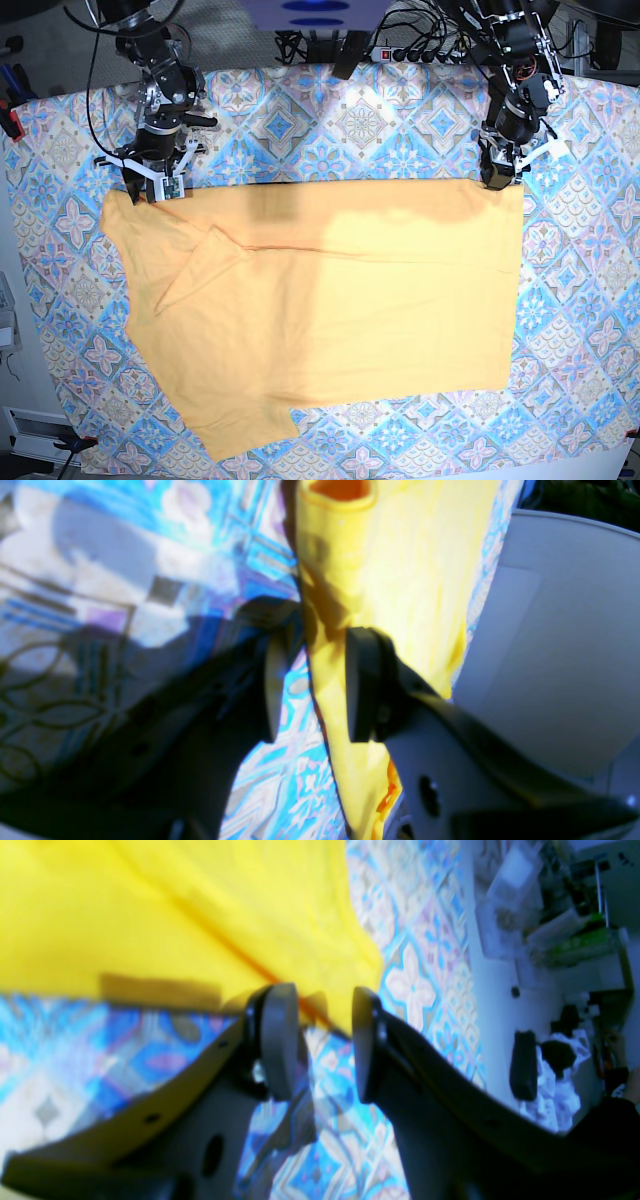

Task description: Fold the T-shirt properly

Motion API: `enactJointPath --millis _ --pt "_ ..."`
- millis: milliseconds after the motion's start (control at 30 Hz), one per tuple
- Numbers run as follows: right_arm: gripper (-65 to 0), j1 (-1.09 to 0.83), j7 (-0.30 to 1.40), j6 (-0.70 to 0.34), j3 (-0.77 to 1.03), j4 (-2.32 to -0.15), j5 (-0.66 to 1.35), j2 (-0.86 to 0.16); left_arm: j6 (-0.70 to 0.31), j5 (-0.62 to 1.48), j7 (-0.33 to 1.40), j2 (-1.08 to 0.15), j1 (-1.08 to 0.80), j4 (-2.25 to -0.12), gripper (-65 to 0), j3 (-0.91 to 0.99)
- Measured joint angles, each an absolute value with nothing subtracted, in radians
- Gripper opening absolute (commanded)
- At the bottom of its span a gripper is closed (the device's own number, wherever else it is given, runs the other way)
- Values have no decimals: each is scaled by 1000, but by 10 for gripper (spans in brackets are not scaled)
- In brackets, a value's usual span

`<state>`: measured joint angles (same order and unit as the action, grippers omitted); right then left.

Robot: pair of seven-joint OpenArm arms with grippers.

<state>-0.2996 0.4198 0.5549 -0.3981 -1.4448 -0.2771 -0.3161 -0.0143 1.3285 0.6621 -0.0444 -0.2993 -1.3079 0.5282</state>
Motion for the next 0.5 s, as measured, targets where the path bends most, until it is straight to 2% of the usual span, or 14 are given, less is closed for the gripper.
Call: enactJointPath --millis 500 --pt "-469 -305 423 555 -399 -1446 -277 -316 2 1303 648 -43 -230 -1293 -440 532"
